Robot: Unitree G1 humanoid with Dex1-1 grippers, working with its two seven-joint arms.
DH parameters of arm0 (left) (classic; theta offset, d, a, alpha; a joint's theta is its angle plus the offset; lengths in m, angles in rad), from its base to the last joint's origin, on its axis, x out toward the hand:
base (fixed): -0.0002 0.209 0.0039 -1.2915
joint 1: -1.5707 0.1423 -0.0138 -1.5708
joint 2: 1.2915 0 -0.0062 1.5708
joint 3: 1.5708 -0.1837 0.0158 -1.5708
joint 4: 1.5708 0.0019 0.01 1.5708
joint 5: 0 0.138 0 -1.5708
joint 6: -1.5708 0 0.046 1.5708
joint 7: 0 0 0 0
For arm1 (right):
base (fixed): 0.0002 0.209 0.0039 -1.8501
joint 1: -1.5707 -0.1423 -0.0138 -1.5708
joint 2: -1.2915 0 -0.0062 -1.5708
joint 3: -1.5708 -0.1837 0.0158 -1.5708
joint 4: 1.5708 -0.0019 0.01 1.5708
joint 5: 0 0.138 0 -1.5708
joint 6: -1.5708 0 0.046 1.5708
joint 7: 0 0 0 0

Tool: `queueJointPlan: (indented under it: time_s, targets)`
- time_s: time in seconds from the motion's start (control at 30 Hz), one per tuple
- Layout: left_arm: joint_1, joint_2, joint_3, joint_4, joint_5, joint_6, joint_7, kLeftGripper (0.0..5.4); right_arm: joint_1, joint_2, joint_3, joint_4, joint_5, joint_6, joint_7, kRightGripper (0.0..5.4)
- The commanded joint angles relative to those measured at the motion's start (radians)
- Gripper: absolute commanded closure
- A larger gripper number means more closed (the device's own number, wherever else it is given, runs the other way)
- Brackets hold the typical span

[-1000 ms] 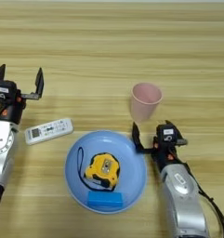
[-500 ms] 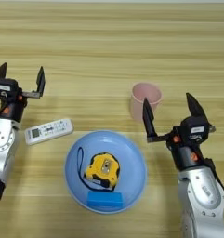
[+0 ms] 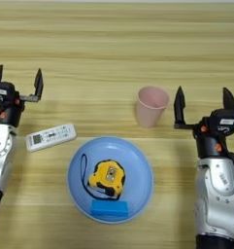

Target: Move the objects on the table

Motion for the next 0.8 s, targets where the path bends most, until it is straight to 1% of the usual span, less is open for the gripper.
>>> queueJointPlan:
  time_s: [0.03,0.17,0.23,0.27,0.33,0.37,0.47,0.5,0.57,0.63,0.67,0.73,0.77,0.8]
  targets:
    - [0.022,0.015,0.011,-0.024,-0.011,0.004,-0.014,0.0,-0.023,0.01,0.004,0.07,-0.029,-0.077,-0.016,0.03]
    - [0.043,0.027,0.012,-0.067,-0.047,0.049,-0.063,0.0,-0.045,0.014,0.01,0.116,-0.027,-0.096,-0.021,0.03]
    - [0.063,0.031,0.001,-0.116,-0.088,0.101,-0.115,0.0,-0.054,0.013,0.016,0.128,-0.038,-0.107,-0.027,0.03]
    - [0.084,0.036,-0.011,-0.155,-0.113,0.135,-0.153,0.0,-0.058,0.013,0.019,0.133,-0.041,-0.11,-0.029,0.03]
    - [0.125,0.058,-0.03,-0.224,-0.149,0.194,-0.222,0.0,-0.068,0.015,0.023,0.144,-0.045,-0.115,-0.033,0.03]
    - [0.15,0.08,-0.039,-0.262,-0.168,0.228,-0.267,0.0,-0.073,0.016,0.025,0.152,-0.047,-0.118,-0.035,0.03]
    - [0.248,0.201,-0.068,-0.382,-0.215,0.336,-0.446,0.0,-0.088,0.02,0.033,0.179,-0.049,-0.126,-0.035,0.03]
    - [0.27,0.235,-0.068,-0.407,-0.233,0.366,-0.494,0.0,-0.094,0.022,0.037,0.19,-0.052,-0.129,-0.036,0.03]
    - [0.297,0.292,-0.059,-0.432,-0.265,0.416,-0.572,0.0,-0.105,0.027,0.045,0.211,-0.059,-0.138,-0.041,0.03]
    - [0.308,0.348,-0.053,-0.431,-0.288,0.458,-0.644,0.0,-0.118,0.032,0.051,0.234,-0.071,-0.148,-0.05,0.03]
    - [0.307,0.377,-0.05,-0.425,-0.292,0.463,-0.68,0.0,-0.125,0.034,0.053,0.249,-0.075,-0.153,-0.056,0.03]
    - [0.288,0.437,-0.047,-0.408,-0.31,0.499,-0.766,0.0,-0.137,0.038,0.058,0.277,-0.084,-0.165,-0.066,0.03]
    - [0.268,0.466,-0.048,-0.4,-0.306,0.507,-0.803,0.0,-0.141,0.041,0.061,0.289,-0.087,-0.17,-0.07,0.03]
    - [0.246,0.485,-0.049,-0.391,-0.303,0.52,-0.828,0.0,-0.145,0.043,0.063,0.298,-0.09,-0.175,-0.073,0.03]
